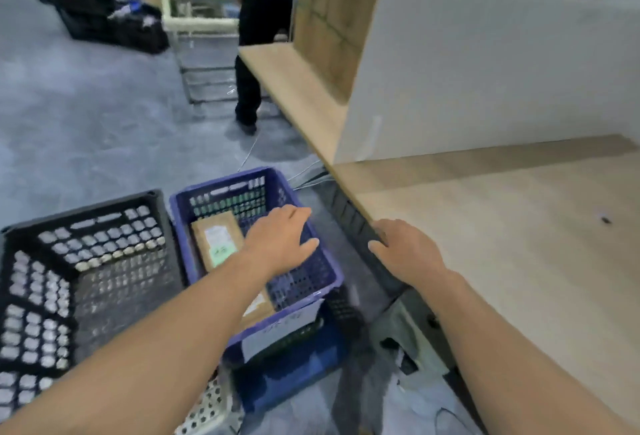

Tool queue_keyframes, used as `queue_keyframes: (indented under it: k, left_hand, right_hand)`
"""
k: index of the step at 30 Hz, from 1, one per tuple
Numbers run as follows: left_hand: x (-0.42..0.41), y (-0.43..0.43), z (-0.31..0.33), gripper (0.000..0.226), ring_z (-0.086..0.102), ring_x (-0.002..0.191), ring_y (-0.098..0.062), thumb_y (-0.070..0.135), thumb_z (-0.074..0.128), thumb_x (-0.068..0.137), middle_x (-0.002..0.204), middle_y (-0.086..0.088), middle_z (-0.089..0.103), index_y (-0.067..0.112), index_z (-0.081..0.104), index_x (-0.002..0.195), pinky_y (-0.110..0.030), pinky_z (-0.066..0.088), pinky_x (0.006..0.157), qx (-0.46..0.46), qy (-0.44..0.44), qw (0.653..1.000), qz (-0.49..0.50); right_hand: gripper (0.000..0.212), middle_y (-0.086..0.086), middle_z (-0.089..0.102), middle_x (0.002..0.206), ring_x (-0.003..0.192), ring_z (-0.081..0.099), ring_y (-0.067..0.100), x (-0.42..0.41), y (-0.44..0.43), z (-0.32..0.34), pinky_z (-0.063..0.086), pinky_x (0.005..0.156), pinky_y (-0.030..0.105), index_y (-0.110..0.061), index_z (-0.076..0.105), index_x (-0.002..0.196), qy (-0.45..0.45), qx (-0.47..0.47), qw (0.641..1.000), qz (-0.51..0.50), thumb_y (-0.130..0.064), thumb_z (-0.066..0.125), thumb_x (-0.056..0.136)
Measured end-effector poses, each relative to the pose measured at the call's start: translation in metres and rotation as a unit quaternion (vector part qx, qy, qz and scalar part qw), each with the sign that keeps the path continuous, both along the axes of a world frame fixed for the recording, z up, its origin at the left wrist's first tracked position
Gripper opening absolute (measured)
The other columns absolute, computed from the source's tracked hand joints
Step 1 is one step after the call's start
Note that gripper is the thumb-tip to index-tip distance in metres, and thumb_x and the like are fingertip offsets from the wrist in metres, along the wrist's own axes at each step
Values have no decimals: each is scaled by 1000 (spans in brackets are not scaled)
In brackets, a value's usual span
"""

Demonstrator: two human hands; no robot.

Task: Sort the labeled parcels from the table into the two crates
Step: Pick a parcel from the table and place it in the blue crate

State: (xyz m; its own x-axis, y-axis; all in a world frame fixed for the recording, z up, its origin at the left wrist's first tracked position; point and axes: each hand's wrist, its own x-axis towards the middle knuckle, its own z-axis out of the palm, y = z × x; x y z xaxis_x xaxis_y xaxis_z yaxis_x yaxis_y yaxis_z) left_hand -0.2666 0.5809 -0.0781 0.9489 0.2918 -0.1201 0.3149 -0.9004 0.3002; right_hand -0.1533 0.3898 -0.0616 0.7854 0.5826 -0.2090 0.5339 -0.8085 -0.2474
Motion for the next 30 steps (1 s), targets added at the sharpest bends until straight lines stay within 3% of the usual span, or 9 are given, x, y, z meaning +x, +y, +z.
queue_keyframes:
  k: [6,11,21,26,30]
  left_hand:
    - [48,-81,43,52,44,126,-22,47,43,95,137,-2,47,20,38,140,-38,42,97,28,-50,995,-79]
    - [96,-175,65,54,43,127,-22,48,42,95,142,0,44,22,35,142,-36,37,98,34,-58,988,-142]
    - [159,-384,75,54,42,128,-20,49,44,94,137,0,47,25,37,141,-33,37,99,27,-86,957,-277]
    - [177,-467,71,54,41,127,-19,48,45,93,136,1,47,25,37,142,-34,37,98,17,-95,945,-314]
    - [183,-517,66,55,40,129,-17,49,45,93,137,3,46,26,37,142,-34,37,101,7,-97,935,-341]
  right_hand:
    - [44,-2,54,133,114,58,19,6,-96,46,48,94,36,-29,44,141,-65,26,994,-88,-37,45,98]
    - [45,-4,52,134,116,56,16,12,-196,66,45,92,32,-31,43,142,-86,35,981,-169,-39,43,98]
    - [45,-3,50,136,121,52,21,20,-397,70,44,93,32,-32,40,143,-113,9,943,-313,-40,43,98]
    - [45,-5,47,143,127,49,20,20,-474,70,42,97,32,-30,41,143,-118,1,930,-348,-38,42,99]
    - [44,-4,49,136,122,51,20,18,-524,67,42,92,32,-29,42,143,-110,8,916,-385,-36,42,99]
